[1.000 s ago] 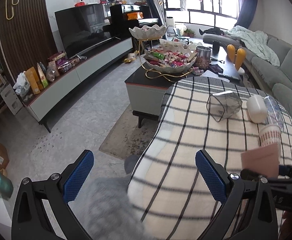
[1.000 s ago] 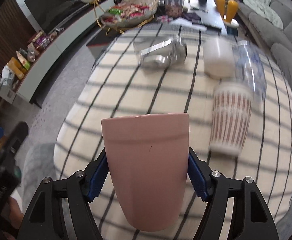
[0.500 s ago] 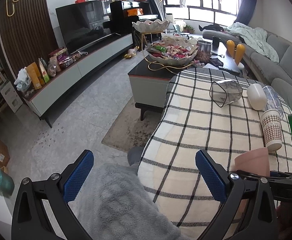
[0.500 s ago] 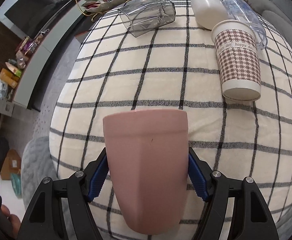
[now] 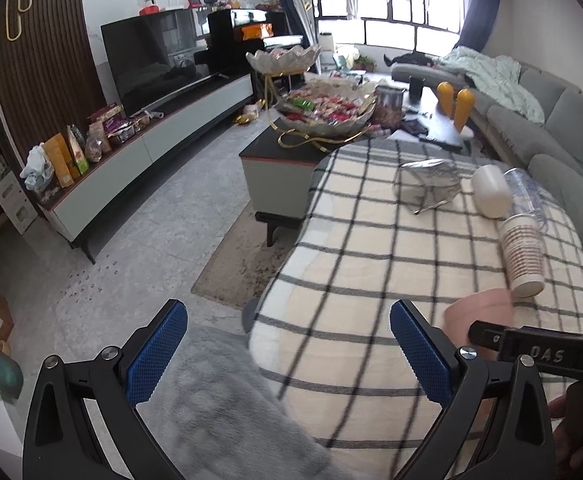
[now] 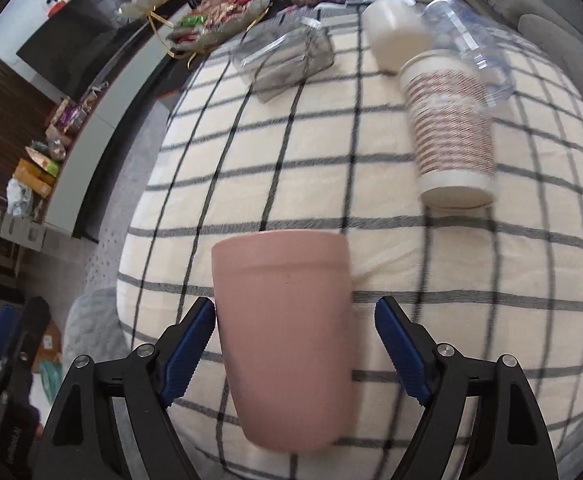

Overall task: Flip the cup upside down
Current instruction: 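Lift the pink cup with the right gripper toward the left gripper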

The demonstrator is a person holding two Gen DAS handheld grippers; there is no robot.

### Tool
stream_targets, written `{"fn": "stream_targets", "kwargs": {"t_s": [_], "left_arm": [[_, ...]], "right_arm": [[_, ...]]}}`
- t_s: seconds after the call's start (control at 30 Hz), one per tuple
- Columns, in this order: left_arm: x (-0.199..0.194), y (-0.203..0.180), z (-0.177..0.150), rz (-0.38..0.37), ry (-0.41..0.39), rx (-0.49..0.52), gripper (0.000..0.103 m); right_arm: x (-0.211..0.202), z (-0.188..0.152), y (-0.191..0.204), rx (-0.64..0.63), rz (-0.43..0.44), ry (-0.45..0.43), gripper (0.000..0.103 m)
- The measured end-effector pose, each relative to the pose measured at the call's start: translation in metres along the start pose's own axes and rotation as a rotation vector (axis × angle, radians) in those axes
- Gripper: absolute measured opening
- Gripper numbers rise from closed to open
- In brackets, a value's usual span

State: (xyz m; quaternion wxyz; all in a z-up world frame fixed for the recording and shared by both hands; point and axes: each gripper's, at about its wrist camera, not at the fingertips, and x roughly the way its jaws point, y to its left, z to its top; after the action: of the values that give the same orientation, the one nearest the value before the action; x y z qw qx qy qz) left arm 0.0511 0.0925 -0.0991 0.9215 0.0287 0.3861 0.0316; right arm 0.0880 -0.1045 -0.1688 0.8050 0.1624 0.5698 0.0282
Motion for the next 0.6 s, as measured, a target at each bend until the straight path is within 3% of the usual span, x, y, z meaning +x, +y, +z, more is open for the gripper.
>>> {"fn": "stream_targets", "kwargs": {"t_s": [0.1,0.3,0.47,0.6], "left_arm": [[-0.017,-0.014,-0.009,-0.023,-0.078,-0.03,0.103],[-0.049,-0.058,-0.032,-0.148,-0.244,-0.021,0.103],[-0.045,-0.097,-0.05,-0.171,-0.253,0.018,0.103],[-0.027,-0.124,-0.068,-0.167,-0.201,0.05,0.103]], "right_arm": [[-0.031,-0.004,-0.01,-0.004,-0.024,-0.083,0.082],[-0.098,-0.02,-0.046,0.007,-0.13,-0.264,0.084],[-0.128,-0.037,-0.074,0.029,-0.217,-0.372,0.085],[-0.133,-0.051,-0.095,0.053,-0.291,-0.43,0.085]]}}
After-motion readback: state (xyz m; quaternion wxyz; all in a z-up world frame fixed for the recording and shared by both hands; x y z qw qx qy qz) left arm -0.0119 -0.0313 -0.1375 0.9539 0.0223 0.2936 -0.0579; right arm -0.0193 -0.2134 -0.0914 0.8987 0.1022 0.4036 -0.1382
